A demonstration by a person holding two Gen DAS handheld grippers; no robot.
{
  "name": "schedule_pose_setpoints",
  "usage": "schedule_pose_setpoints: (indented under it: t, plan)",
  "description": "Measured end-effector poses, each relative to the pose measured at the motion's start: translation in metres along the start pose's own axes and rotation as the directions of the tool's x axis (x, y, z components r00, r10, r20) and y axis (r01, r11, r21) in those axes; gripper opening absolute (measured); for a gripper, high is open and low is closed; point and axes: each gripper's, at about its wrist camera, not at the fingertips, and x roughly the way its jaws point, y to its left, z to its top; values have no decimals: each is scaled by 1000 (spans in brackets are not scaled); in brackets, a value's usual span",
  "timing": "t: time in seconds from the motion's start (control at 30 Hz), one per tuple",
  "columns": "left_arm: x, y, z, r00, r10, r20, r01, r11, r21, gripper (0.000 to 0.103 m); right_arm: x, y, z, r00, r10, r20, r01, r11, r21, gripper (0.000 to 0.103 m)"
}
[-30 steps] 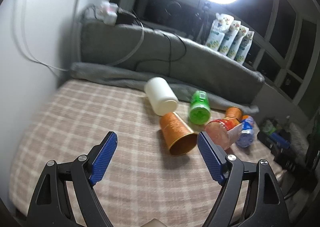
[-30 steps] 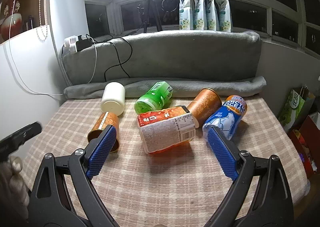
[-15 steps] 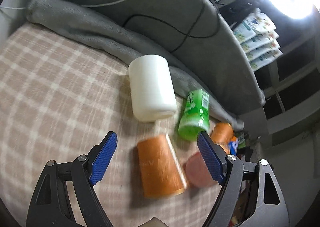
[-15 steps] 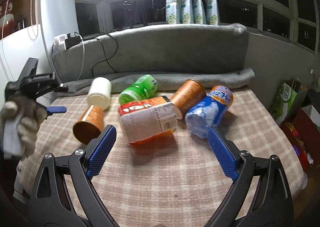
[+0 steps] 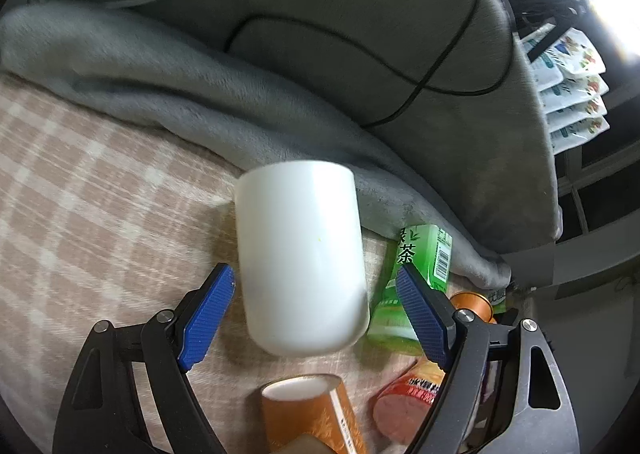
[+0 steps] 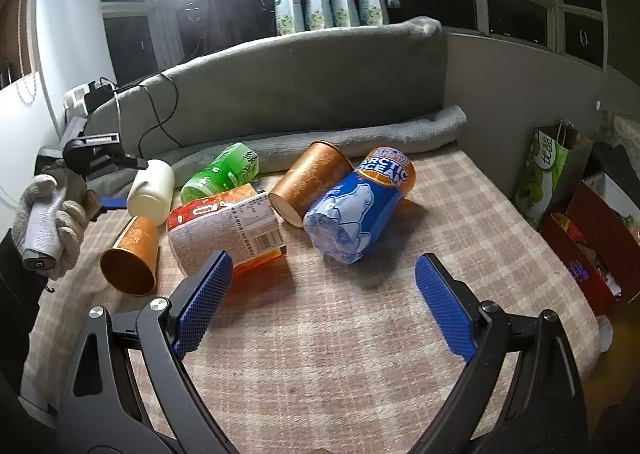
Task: Flip cup upright
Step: 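Move the left tool down and close its fingers on the white cup, then lift the white cup with the left tool and rotate it toward the right tool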
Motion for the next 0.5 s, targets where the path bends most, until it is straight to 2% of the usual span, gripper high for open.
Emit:
schedule_pose_setpoints:
  t: [0.13, 0.23, 0.5]
  plan:
    - [9, 4, 0, 1000, -10, -21, 9, 1000, -28, 81, 2, -1, -1, 1000, -9, -6, 9, 1000, -8, 95]
    - [11, 6, 1, 1000, -5, -22, 4, 999, -43, 72, 2, -4, -2, 1000, -21, -7, 21, 1000, -2, 95]
    - [0, 11, 2, 1000, 1, 8, -1, 999, -34, 72, 0, -9, -2, 1000, -27, -4, 27, 1000, 15, 95]
